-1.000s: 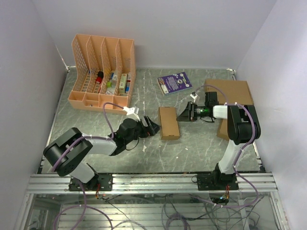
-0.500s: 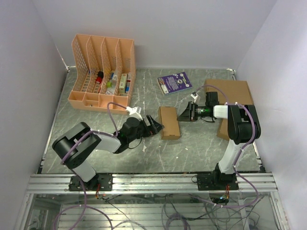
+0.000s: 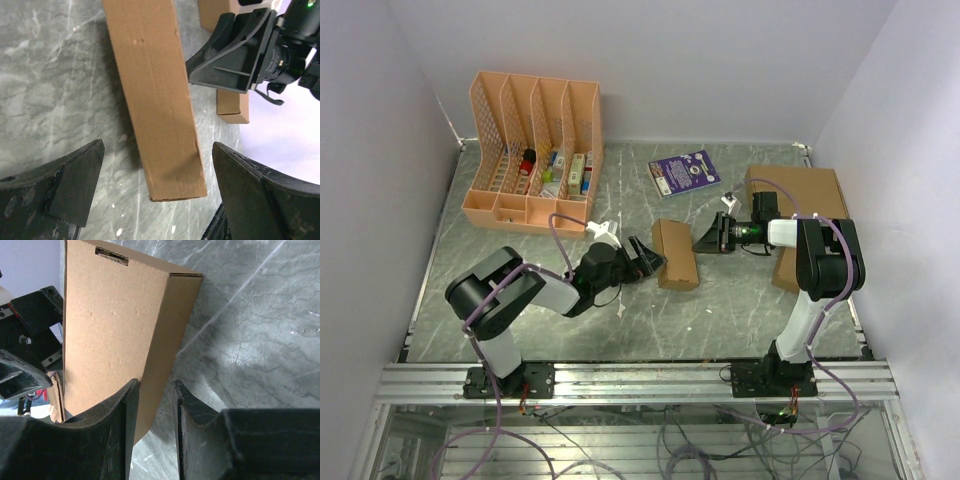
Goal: Fold the paper box
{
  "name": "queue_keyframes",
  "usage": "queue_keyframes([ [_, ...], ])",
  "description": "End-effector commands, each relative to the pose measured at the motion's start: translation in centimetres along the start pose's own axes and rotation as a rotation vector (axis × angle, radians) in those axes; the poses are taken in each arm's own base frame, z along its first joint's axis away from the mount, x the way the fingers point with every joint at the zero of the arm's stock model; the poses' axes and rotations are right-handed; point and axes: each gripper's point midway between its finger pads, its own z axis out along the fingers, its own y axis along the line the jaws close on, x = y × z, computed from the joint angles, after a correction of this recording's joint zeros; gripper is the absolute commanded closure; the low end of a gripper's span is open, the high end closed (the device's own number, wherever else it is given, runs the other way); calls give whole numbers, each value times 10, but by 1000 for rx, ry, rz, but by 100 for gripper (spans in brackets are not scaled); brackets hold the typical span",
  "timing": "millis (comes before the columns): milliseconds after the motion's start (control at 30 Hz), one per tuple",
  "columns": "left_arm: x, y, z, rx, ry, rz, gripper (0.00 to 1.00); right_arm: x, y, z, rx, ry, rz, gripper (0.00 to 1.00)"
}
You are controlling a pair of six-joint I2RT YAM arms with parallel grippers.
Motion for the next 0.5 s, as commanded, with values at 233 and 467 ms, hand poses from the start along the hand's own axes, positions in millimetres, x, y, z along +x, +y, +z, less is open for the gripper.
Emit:
queue_keyframes([
  [233, -6, -31, 8, 120, -18, -23, 0, -1, -11, 1, 30, 1, -5, 68],
  [467, 2, -31, 20, 128, -12, -51, 1, -1, -12, 2, 29, 3, -4, 68],
])
